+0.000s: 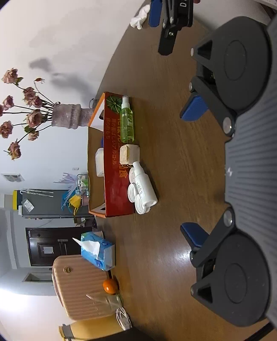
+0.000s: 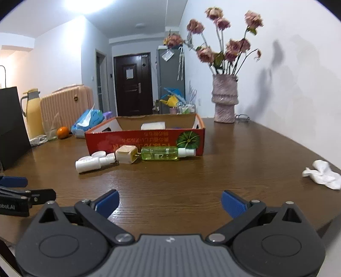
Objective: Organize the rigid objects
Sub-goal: 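Withdraw both tools from the box back over the table, then grasp the small white tube with the right tool while the left tool grasps a white cap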
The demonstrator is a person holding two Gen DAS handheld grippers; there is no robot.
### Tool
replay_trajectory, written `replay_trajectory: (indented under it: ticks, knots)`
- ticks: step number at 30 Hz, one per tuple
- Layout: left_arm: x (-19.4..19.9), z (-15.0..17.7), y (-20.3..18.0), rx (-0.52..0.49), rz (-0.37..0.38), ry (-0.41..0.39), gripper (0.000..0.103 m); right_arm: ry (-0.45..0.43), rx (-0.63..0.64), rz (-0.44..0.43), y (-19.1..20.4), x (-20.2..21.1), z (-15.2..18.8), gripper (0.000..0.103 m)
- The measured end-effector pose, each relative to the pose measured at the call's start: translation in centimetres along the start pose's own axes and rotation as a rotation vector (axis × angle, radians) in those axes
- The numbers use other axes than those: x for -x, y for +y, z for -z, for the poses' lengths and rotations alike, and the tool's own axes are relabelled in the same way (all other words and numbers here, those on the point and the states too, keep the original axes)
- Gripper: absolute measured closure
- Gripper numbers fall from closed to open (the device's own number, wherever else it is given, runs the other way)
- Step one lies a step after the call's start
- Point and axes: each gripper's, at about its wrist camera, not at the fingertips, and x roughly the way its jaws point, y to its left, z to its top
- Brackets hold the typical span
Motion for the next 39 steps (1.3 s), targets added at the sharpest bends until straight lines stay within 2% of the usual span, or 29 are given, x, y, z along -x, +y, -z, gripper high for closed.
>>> replay_trajectory:
  ticks: [7,10,12,15,19,26,28,29,32,33,34,35,36,39]
  knots:
    - [-6.0,-2.9,1.8,-0.017,-0.022,0.018,0.0,0.03,0.014,0.005,-0.7,-5.6,-2.3,0.002]
    - [-8.2,-4.1,2.7,-0.02,-0.033,0.016,0.0,0.034,0.038,-0.002,-0.8,-7.7,-3.7,0.008]
    - [-9.3,-4.6,3.2,-0.032,-0.024,0.006,0.002,0.034,0.053,-0.02,-0.5,-9.0,-4.5,0.008]
    - [-10.7,-5.3,3.9,-0.045,0.028,0.011,0.002,0.041,0.082,-0.056,0.4,-10.8,-5.3,0.011]
    - [-11.8,-6.1,6.2,-0.012,0.03,0.016,0.002,0.053,0.155,-0.202,3.4,-12.8,-6.2,0.016]
    - [-11.2,-6.3,12.4,0.076,-0.087,0.001,0.002,0.09,0.478,-0.5,10.8,-17.5,-7.1,0.023]
    - [-11.1,-6.1,13.8,0.1,-0.105,0.015,0.002,0.142,0.525,-0.574,12.6,-19.0,-7.3,0.031]
    - [-11.1,-6.1,14.2,0.107,-0.111,0.022,0.002,0.16,0.545,-0.577,13.2,-19.5,-7.3,0.036]
    - [-11.1,-5.9,15.0,0.111,-0.106,0.035,0.002,0.167,0.582,-0.572,14.7,-20.6,-7.2,0.041]
    - [-11.2,-5.8,15.0,0.11,-0.099,0.039,0.002,0.185,0.578,-0.568,14.9,-20.9,-7.1,0.049]
    - [-11.4,-5.8,15.0,0.106,-0.09,0.042,0.002,0.189,0.565,-0.57,14.6,-21.0,-7.1,0.052]
    - [-11.5,-5.8,14.8,0.101,-0.082,0.043,0.002,0.202,0.554,-0.566,14.3,-20.6,-7.1,0.063]
    - [-11.7,-5.9,14.6,0.093,-0.07,0.043,0.002,0.214,0.549,-0.562,14.0,-20.1,-7.0,0.068]
    - [-12.1,-5.9,13.6,0.071,-0.024,0.043,0.002,0.21,0.535,-0.497,12.4,-18.1,-6.2,0.071]
